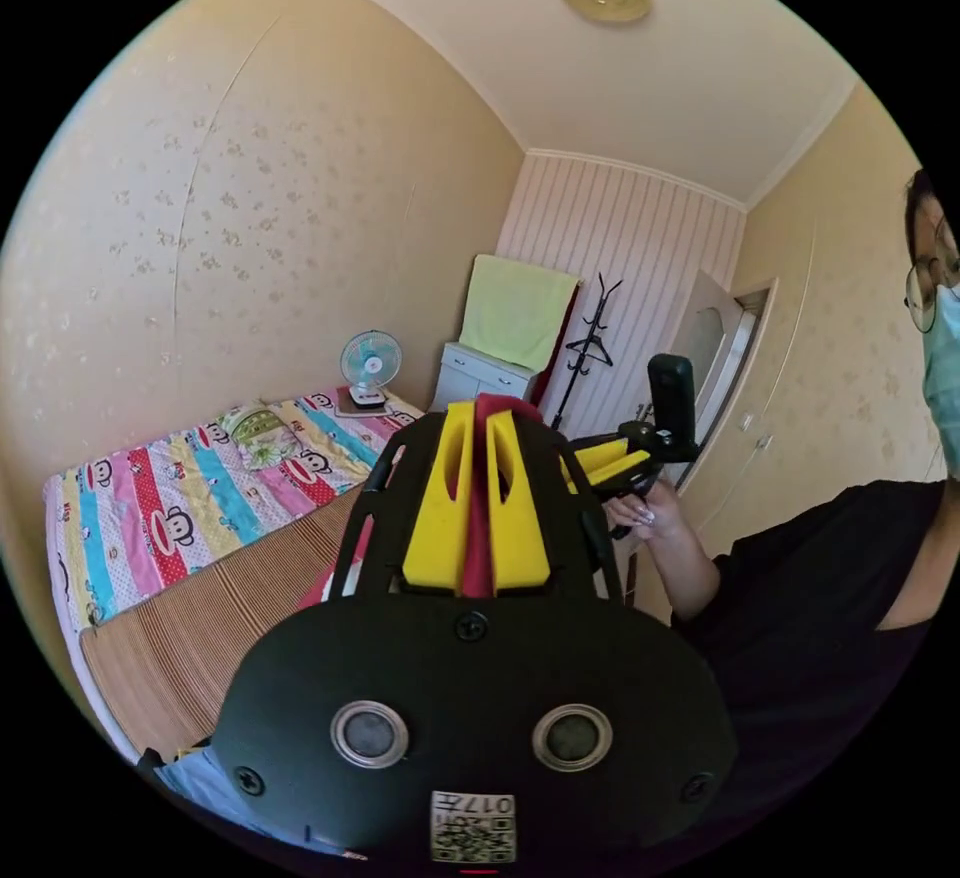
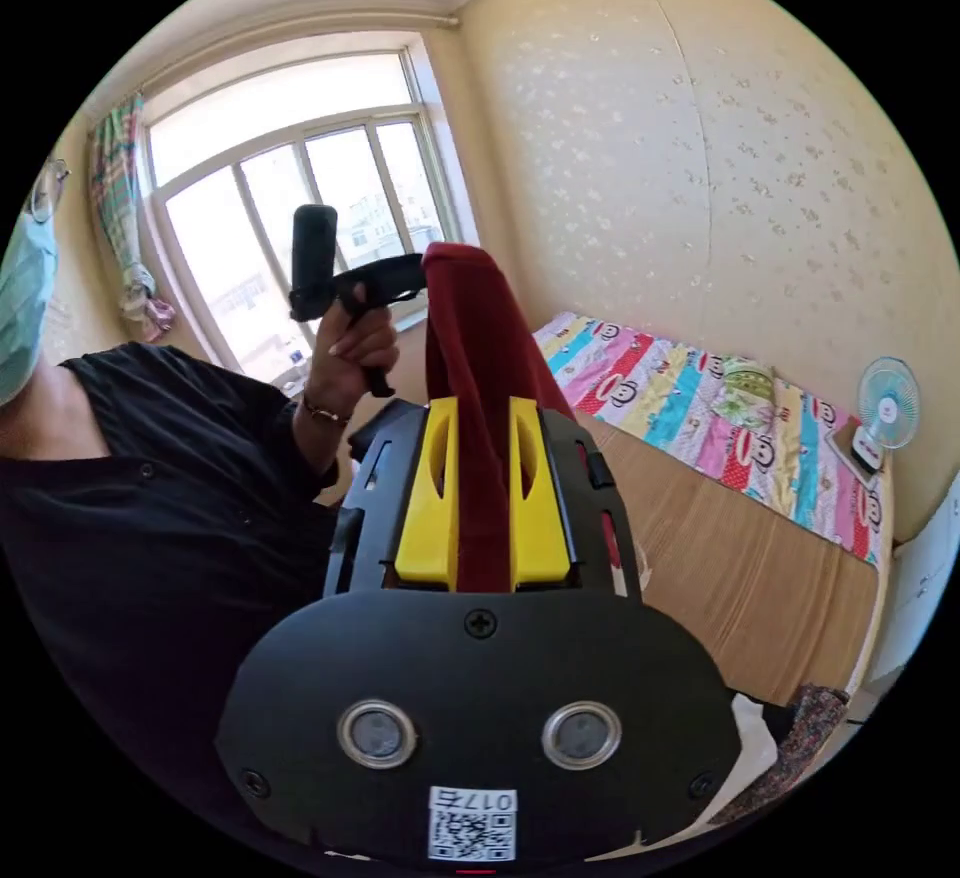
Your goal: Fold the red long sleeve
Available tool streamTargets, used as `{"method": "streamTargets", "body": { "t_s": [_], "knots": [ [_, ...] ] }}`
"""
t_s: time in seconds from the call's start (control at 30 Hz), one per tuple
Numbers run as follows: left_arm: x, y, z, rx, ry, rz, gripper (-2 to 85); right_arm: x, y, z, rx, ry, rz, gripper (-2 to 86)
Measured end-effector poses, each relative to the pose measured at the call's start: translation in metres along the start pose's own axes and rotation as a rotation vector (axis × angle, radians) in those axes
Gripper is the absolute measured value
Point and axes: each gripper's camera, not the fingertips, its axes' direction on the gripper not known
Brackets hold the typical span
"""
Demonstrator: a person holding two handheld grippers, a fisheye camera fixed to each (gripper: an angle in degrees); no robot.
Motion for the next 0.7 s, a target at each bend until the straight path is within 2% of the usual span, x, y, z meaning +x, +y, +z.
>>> {"method": "streamTargets", "body": {
  "t_s": [0.1, 0.2, 0.33, 0.4, 0.53, 0.7],
  "knots": [
    [0.009, -0.016, -0.014, 0.109, 0.007, 0.006, -0.8, 0.003, 0.037, -0.005, 0.030, -0.063, 0.026, 7.4],
    [0.020, -0.031, -0.030, 0.185, 0.071, 0.029, -0.8, -0.003, 0.074, 0.012, -0.053, -0.014, 0.070, 9.0],
    [0.038, -0.046, -0.050, 0.254, 0.041, 0.023, -0.8, -0.008, 0.103, 0.041, -0.123, -0.031, 0.145, 16.0],
    [0.052, -0.056, -0.061, 0.291, -0.016, 0.028, -0.8, -0.016, 0.101, 0.044, -0.096, -0.047, 0.134, 17.2],
    [0.067, -0.066, -0.076, 0.381, -0.113, 0.006, -0.8, -0.030, 0.075, 0.037, -0.041, 0.089, 0.120, 19.3],
    [0.077, -0.082, -0.081, 0.445, -0.188, -0.016, -0.8, -0.028, 0.041, 0.037, -0.119, 0.199, 0.073, 23.0]
  ]
}}
